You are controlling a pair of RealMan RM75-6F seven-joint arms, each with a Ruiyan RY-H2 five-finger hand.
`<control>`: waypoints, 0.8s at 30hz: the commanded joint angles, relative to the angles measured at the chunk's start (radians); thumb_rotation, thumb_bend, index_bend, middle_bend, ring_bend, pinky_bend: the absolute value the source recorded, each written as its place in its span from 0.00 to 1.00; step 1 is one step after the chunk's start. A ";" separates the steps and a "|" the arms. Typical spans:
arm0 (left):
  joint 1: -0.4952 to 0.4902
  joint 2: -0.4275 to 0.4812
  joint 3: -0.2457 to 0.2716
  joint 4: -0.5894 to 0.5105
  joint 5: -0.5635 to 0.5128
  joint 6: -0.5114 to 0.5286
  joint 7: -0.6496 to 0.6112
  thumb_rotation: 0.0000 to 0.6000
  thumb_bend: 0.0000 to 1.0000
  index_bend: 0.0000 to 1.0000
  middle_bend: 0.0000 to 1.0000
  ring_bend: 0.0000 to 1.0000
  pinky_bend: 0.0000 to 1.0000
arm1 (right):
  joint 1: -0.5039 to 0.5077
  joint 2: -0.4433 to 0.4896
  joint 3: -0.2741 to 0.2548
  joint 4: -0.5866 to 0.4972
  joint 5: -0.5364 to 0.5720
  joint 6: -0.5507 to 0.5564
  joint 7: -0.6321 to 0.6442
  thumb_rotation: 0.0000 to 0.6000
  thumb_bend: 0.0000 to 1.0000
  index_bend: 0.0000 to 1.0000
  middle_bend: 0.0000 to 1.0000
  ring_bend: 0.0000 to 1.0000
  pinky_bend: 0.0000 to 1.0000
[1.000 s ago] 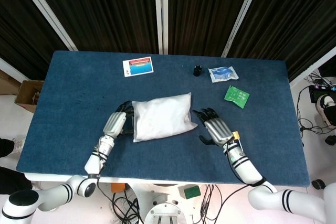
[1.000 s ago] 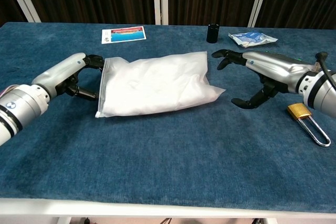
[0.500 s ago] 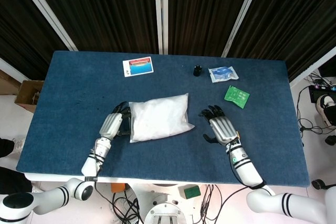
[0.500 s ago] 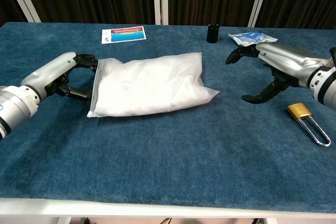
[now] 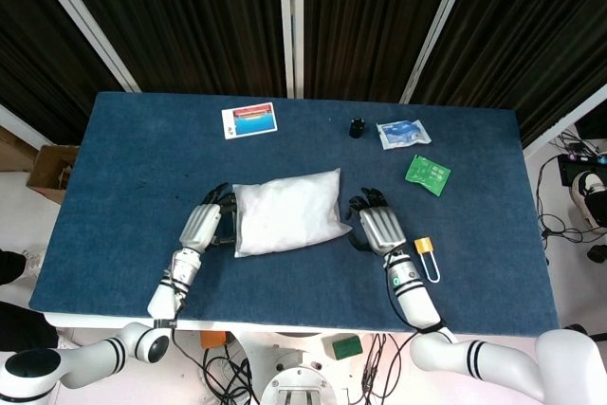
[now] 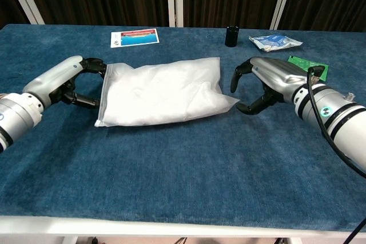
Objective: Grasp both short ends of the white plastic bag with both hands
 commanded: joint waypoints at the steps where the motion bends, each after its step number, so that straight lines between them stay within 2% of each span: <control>1: 0.001 -0.001 0.000 0.000 0.000 0.001 0.000 1.00 0.56 0.80 0.26 0.00 0.09 | 0.004 -0.011 0.004 0.018 -0.004 -0.004 0.014 1.00 0.34 0.47 0.27 0.06 0.12; 24: 0.004 -0.003 -0.003 0.006 -0.002 0.001 0.003 1.00 0.56 0.80 0.26 0.00 0.09 | 0.016 -0.067 0.019 0.084 -0.012 -0.020 0.044 1.00 0.47 0.58 0.31 0.07 0.12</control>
